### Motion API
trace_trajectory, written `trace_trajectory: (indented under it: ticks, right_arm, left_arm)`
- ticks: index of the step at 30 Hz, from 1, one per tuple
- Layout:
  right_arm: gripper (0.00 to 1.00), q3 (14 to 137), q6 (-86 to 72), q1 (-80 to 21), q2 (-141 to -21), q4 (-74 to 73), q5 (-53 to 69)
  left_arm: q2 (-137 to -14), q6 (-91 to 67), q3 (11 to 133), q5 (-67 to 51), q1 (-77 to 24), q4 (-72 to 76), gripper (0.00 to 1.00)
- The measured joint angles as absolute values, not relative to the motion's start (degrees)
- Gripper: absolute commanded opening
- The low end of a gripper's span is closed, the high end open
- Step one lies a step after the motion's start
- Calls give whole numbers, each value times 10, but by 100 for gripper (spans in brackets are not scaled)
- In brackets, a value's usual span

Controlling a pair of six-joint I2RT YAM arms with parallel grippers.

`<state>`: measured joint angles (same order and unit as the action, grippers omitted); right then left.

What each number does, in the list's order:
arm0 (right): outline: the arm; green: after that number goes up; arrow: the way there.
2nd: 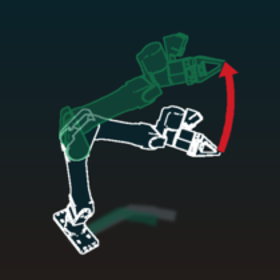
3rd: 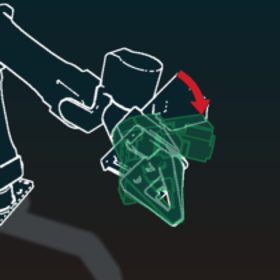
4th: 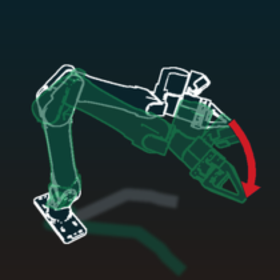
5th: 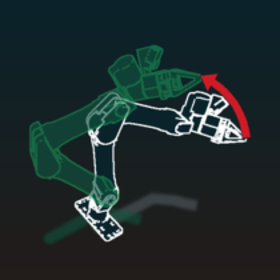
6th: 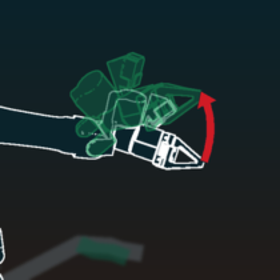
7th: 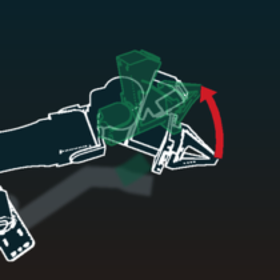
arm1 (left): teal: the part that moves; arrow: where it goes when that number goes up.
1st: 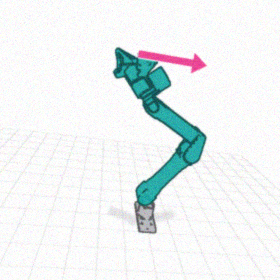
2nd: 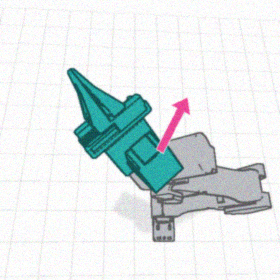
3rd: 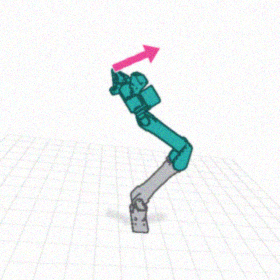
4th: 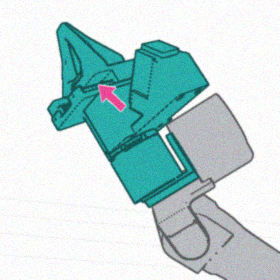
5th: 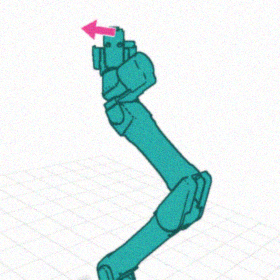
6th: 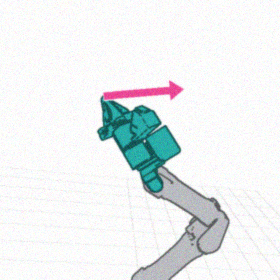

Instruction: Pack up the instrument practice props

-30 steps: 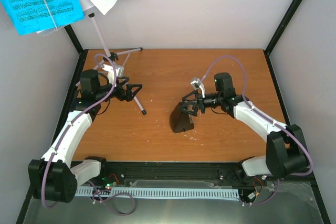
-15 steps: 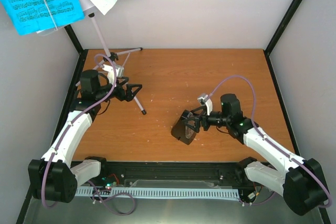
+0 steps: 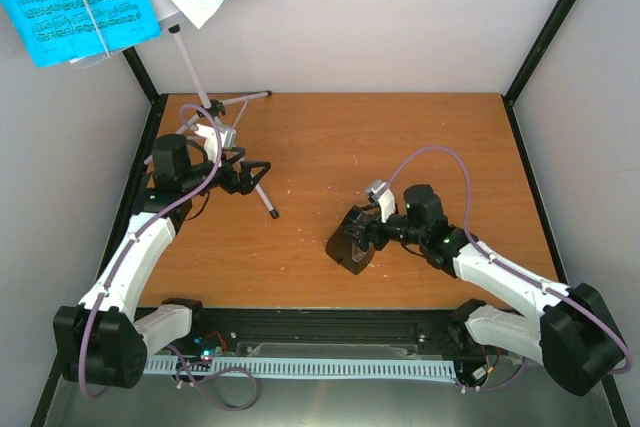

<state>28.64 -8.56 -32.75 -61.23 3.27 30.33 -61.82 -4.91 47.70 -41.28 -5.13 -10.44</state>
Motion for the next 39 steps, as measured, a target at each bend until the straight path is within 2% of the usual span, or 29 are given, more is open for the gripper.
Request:
trace_trajectory:
  ticks: [2,6,12,16,23,27,28,31,39]
  right_arm:
    - [71,281,-84,-338,-618,48,276]
    - [67,274,-91,-356,-620,84,189]
    - [65,285,-112,-361,-652,123,36]
    - [63,317,-117,-360,-715,153,-63]
    - [62,387,-134,-322,-826,207,-116]
    - [68,421,-143,-293,-871,225,-122]
    - [73,428,-145,-286,-879,229,-121]
    - [99,435,-155,-273,-893,226,-114]
    - [100,434,-155,-264,-848,163,-72]
  left_arm:
    - [-618,-49,477,-410,-51,-104,99]
    - [-617,-50,475,-399,-51,-104,99]
    - [-603,-79,457,-371,-51,-95,100]
    - [-579,-137,417,-349,-51,-64,100]
    - [-564,-231,368,-299,-49,-37,99]
    - [-582,-256,368,-294,-30,-15,99]
    - [-592,-263,368,-296,-19,-10,99]
    - [-621,-283,368,-303,18,3,100]
    - [-676,-318,370,-312,44,55,97]
